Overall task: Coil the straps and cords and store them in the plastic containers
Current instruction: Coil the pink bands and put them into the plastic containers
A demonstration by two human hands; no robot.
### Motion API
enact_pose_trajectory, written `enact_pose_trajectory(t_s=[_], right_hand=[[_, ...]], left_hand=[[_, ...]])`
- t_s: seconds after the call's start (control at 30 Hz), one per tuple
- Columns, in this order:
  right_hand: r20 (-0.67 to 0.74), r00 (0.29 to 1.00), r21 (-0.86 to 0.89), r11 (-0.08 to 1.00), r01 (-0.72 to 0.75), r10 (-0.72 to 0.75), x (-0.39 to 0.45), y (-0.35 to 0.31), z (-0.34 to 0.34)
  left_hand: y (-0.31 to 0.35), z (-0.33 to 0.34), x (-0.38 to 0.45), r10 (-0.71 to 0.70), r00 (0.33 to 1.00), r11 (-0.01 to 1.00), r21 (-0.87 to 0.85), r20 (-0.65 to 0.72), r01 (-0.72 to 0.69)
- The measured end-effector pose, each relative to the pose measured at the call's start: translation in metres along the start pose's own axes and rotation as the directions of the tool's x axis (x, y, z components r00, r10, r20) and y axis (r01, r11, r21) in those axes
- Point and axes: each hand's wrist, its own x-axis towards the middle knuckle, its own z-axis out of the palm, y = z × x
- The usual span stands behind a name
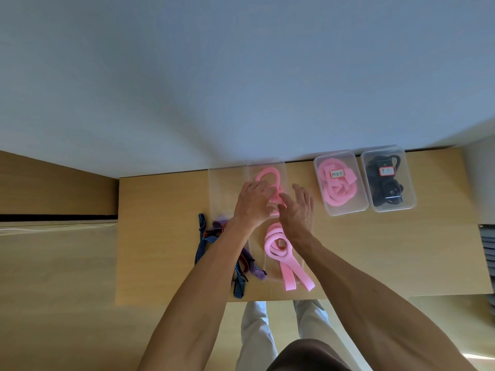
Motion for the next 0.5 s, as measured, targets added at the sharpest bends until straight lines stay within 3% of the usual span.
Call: enact_pose_trajectory(t_s=[0.1, 0.2, 0.33, 0.5], right_hand=[[-0.065, 0.998, 0.049, 0.999, -0.018, 0.021, -0.009, -0.002, -0.004], [-0.060, 0.987, 0.148, 0.980, -0.136, 0.147, -0.018, -0.007, -0.014], [0.062, 0.930, 0.198, 0.909, -0.367, 0.362, -0.038, -0.010, -0.031], [0.339, 0.803, 0.080, 0.836, -0.543, 0.490, -0.070, -0.002, -0.034]], left_hand=[[0.008, -0.007, -0.002, -0.015, 1.000, 1.000, -0.027, -0.007, 0.015], [0.016, -0.015, -0.016, -0.081, 0.994, 0.993, -0.095, -0.077, 0.074], [0.030, -0.019, -0.056, -0.288, 0.930, 0.945, -0.225, -0.228, 0.237], [0.046, 0.003, -0.095, -0.417, 0.909, 0.874, -0.284, -0.022, 0.394]])
